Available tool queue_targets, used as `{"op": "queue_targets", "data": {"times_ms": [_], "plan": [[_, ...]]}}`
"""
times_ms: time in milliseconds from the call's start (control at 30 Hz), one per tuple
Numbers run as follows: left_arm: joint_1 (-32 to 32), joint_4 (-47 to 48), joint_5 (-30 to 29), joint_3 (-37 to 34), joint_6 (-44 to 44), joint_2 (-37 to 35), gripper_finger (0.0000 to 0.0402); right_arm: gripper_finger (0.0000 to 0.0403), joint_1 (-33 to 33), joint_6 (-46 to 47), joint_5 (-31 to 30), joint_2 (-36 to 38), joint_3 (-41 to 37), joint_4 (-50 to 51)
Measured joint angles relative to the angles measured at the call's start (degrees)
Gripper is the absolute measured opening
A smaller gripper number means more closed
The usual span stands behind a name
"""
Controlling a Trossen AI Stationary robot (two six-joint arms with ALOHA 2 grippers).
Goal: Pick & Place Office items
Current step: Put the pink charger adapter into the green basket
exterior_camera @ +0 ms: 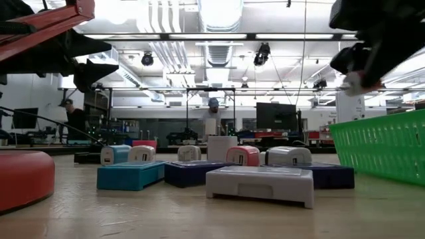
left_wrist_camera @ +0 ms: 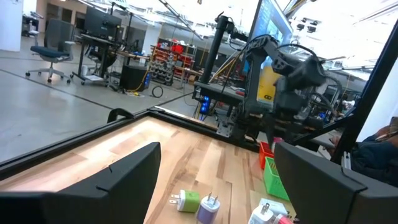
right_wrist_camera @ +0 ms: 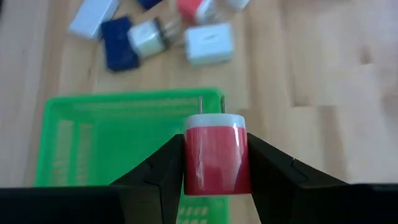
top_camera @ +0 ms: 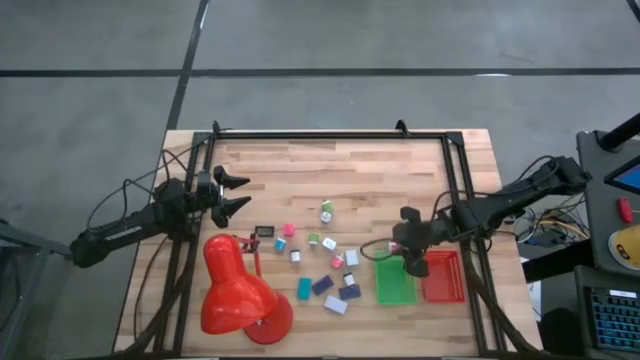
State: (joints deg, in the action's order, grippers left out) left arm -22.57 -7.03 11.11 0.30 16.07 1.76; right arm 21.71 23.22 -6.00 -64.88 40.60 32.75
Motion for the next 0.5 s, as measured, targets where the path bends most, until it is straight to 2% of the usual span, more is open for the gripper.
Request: {"op": "queue_targets", "data": {"times_ms": [500], "plan": [[0.0,0.0,0.0,0.0,0.0,0.0,0.032,0.0147,3.7,0.6,1.6,-15.2,0.0,-2.6]]}}
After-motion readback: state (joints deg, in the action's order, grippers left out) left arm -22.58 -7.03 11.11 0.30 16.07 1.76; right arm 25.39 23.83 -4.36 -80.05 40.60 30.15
